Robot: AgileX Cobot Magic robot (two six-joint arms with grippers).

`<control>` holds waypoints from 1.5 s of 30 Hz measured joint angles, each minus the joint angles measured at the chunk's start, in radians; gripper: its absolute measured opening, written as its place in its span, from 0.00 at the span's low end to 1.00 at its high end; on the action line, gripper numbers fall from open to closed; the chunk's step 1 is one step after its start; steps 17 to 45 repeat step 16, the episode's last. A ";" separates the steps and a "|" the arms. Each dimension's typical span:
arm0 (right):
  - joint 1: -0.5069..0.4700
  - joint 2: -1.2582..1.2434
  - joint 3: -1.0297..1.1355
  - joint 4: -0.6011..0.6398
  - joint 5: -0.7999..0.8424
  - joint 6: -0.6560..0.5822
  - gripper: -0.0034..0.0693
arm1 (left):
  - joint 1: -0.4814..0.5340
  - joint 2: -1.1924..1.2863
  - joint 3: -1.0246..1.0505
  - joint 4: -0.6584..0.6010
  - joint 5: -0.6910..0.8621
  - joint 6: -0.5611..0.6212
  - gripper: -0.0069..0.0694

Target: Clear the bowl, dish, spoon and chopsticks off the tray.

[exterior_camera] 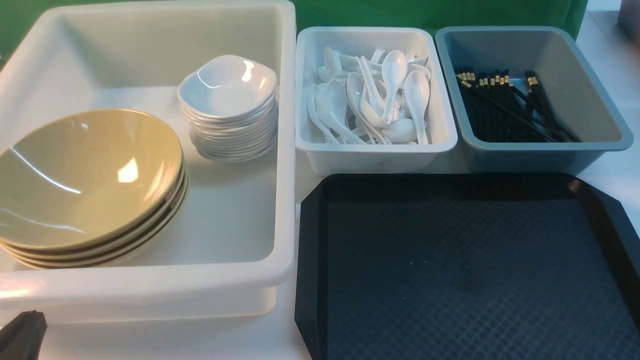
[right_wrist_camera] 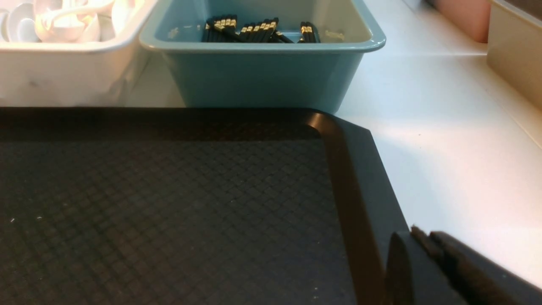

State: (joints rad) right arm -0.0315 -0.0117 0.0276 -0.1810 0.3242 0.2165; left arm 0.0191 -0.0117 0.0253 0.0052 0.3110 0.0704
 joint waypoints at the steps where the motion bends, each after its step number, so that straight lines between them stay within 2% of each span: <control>1: 0.000 0.000 0.000 0.000 0.000 0.000 0.16 | 0.000 0.000 0.000 -0.005 0.000 0.000 0.08; 45: 0.000 0.000 0.000 0.000 0.000 0.000 0.18 | 0.000 0.000 0.000 -0.005 0.000 0.000 0.08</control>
